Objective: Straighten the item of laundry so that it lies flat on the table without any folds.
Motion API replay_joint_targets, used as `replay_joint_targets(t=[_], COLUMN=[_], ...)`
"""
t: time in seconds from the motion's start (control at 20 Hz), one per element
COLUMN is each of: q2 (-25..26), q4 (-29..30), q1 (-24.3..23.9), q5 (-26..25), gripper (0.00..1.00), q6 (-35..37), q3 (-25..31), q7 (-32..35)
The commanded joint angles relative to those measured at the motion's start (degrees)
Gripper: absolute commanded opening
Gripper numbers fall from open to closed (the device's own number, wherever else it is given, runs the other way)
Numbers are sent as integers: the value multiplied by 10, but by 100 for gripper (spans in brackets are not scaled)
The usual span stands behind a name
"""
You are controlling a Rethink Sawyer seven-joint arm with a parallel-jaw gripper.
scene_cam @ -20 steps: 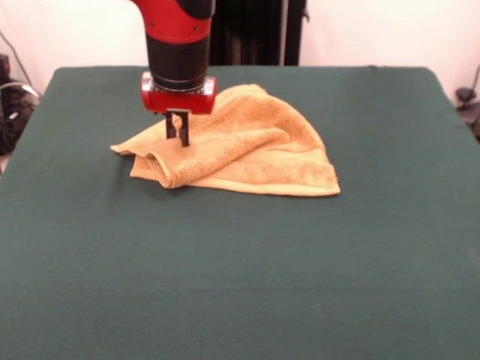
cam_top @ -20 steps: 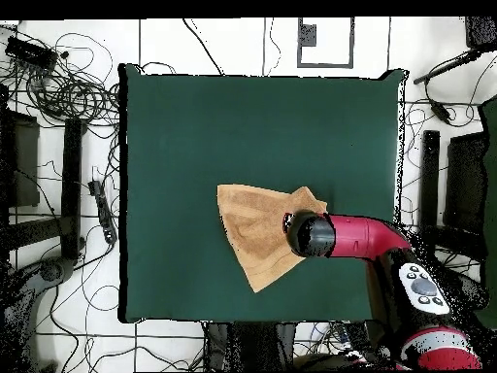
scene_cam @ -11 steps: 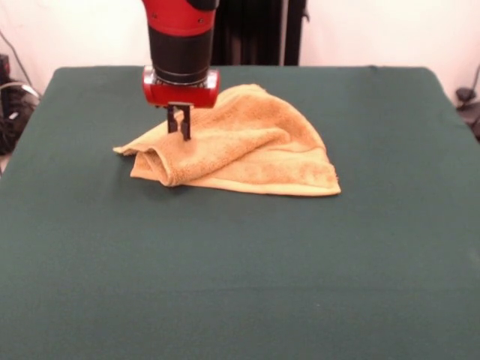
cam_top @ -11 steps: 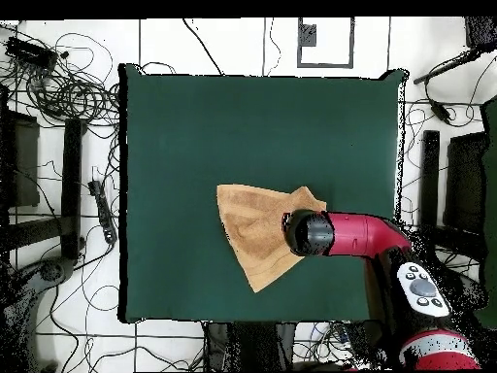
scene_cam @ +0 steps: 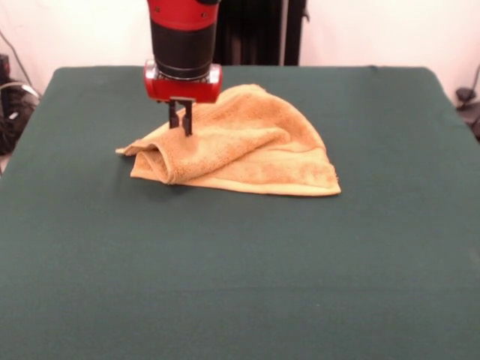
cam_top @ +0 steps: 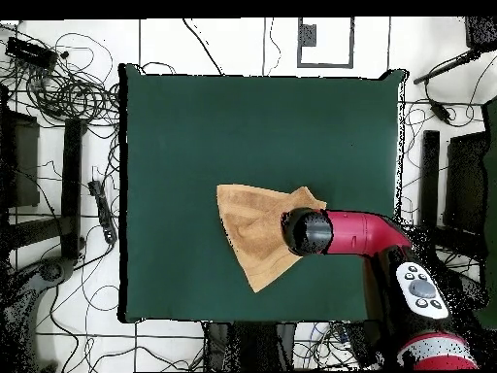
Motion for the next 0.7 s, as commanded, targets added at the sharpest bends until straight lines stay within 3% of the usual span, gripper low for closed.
replay_joint_targets(t=[0.05,0.7], q2=[13,4], q4=[1,-3], q1=[32,31], q5=[26,39], gripper=[0,0], q6=[58,81], q3=[40,47], q7=[27,21])
